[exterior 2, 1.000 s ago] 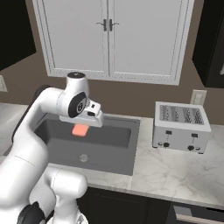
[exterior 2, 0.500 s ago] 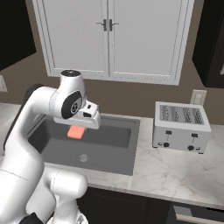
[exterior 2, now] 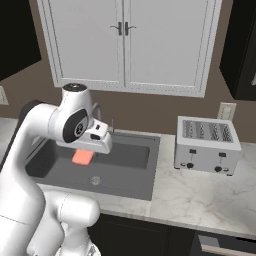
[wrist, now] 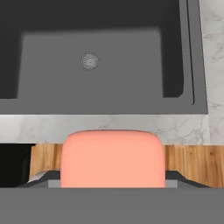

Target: Pick up the bar soap and soap dispenser from the sink, and place them back in the cabinet, and close the cabinet door.

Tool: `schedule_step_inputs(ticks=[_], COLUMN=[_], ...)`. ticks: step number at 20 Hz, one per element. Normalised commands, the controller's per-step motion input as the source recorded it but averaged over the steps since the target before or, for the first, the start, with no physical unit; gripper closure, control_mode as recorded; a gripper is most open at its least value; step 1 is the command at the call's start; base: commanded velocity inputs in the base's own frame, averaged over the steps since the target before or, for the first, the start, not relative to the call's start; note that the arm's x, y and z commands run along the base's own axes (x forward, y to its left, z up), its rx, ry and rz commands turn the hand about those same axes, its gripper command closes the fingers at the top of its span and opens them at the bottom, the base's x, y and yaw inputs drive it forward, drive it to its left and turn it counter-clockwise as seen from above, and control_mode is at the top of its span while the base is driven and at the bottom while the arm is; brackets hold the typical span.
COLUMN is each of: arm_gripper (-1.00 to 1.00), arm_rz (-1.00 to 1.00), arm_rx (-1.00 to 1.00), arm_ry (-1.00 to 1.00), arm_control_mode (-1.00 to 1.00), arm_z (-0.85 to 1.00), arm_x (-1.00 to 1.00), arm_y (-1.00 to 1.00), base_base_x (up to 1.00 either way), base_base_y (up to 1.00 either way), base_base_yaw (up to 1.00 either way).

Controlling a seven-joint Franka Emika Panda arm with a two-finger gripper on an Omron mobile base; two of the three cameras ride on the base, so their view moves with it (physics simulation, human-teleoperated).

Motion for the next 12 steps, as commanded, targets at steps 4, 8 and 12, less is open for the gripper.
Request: schedule_step_inputs(ticks=[4,8,12], arm_gripper=[1.0,1.0,1.0], arm_rz=[0.0,0.0,0.0], arm_rx=[-0.01,0.0,0.0], arm_ry=[0.0,0.0,0.0], arm_control_mode=[-1.0,-1.0,-1.0], arm_z=[0.0,0.01,0.03], arm_x=[-0.08,0.0,0.0], arm_y=[0.0,0.05,0.02], base_base_x=[0.0,0.0,0.0], base_base_y=[0.0,0.0,0.0], base_base_yaw=[0.0,0.0,0.0])
